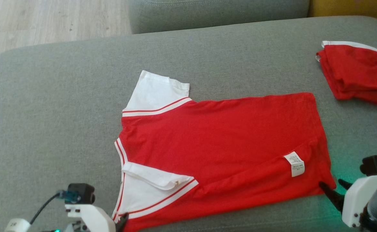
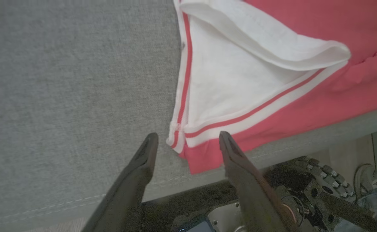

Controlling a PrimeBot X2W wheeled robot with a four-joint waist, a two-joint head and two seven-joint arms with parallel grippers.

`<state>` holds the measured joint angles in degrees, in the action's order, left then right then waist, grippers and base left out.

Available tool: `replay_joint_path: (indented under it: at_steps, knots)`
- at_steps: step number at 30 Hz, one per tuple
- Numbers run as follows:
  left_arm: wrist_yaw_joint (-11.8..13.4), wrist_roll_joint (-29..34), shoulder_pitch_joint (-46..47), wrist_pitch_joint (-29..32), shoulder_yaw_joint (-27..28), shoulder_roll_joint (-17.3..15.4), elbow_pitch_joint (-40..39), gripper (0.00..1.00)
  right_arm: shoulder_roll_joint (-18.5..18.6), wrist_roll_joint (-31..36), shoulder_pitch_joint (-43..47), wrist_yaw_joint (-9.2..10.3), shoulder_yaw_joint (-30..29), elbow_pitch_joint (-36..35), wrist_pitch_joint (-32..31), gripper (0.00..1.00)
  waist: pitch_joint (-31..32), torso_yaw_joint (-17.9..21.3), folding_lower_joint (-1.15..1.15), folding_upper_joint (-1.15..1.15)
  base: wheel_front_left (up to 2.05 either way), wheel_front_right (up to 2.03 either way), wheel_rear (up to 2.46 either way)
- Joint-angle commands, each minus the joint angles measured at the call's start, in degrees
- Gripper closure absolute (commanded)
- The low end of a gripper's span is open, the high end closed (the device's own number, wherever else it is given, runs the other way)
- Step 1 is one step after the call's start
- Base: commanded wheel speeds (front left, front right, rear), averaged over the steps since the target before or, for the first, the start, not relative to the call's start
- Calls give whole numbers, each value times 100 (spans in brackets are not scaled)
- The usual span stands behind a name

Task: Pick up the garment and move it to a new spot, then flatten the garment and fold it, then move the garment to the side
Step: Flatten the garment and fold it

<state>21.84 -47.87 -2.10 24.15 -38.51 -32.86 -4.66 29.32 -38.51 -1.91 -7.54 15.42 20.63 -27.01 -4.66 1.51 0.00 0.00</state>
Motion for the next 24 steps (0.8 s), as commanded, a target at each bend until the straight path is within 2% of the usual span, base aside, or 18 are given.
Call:
replay_joint_path:
  at_steps: [1, 4, 7, 10, 12, 14, 17, 24]
  knots:
    - [37, 64, 311, -54, 246, -216, -163, 0, 131, 44, -9, 5, -53, -239, -9, 0, 0, -2, 0, 0, 0, 0, 0]
    - [20, 152, 510, -118, 334, -283, -256, 0, 123, 163, 27, 5, -299, -552, 18, 0, -2, -4, 0, 0, 0, 0, 0]
    - [-46, 271, 837, -173, 436, -367, -349, 0, 126, 347, -50, 5, -614, -921, 428, 0, -32, 6, 0, 0, 0, 0, 0]
    - [-134, 623, 1453, -148, 458, -517, -346, 0, 15, 490, -245, 5, -834, -1136, 762, 0, -132, 45, 0, 0, 0, 0, 0]
    - [-248, 746, 1939, -103, 466, -473, -330, 0, -40, 566, -481, 5, -826, -1171, 934, 0, -252, 100, 0, 0, 0, 0, 0]
    - [-435, 903, 2453, 55, 375, -460, -203, 0, -78, 618, -785, 5, -803, -1006, 989, 0, -402, 153, 0, 0, 0, 0, 0]
    - [-773, 955, 3243, 305, 258, -265, 109, 0, -218, 551, -1371, 5, -721, -674, 1028, 0, -668, 211, 0, 0, 0, 0, 0]
    - [-1894, 781, 4986, 722, -18, 392, 1544, 0, -311, 233, -2698, 5, -206, 286, 869, 0, -1385, 272, 0, 0, 0, 0, 0]
